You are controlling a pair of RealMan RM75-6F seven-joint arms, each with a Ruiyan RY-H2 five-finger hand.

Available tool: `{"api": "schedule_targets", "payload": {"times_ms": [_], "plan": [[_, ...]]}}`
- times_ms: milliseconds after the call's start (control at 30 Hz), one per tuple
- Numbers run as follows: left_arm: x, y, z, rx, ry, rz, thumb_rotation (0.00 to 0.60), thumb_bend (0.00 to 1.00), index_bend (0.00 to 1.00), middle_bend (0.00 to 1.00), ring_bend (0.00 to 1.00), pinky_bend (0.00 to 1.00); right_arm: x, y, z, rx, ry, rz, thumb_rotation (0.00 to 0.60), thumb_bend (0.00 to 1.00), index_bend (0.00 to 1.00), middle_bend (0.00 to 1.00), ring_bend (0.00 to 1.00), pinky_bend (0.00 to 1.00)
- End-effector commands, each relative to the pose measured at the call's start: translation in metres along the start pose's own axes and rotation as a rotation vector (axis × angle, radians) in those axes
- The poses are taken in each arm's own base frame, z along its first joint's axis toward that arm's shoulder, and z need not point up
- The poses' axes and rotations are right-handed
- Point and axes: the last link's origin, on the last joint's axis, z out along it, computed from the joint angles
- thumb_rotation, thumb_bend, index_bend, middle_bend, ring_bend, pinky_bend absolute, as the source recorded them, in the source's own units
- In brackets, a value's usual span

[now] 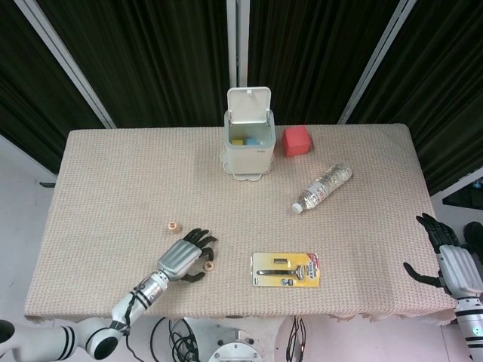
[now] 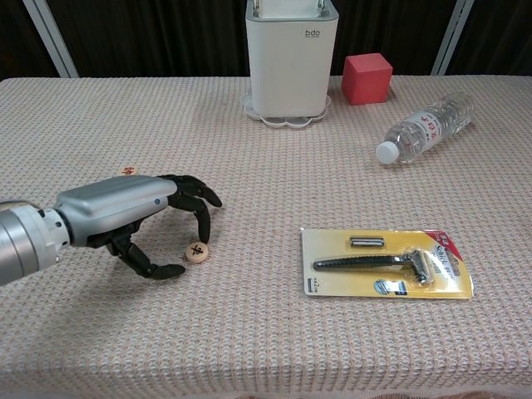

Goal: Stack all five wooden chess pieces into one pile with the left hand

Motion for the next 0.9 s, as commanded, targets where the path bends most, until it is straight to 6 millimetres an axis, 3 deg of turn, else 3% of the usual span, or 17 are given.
{"api": "schedule_targets", "payload": {"times_ms": [33, 900], "plan": [[-0.0005, 0.0007, 0.0002, -0.003, -0.002, 0.0, 0.6, 0.27, 0.42, 0.11, 0.0, 0.0, -0.0004, -0.0002, 0.0001, 0.0, -0.002, -0.001, 0.6, 0.2, 0.0, 0.0, 0.0, 0.0], [-0.0023, 0.0004, -0.0011, 0.0, -0.003, -0.012, 0.6, 0.29, 0.48, 0.12, 0.0, 0.0, -0.0022, -0.001, -0.0012, 0.001, -0.008, -0.003, 0.6, 0.2, 0.0, 0.0, 0.0, 0.0]]}}
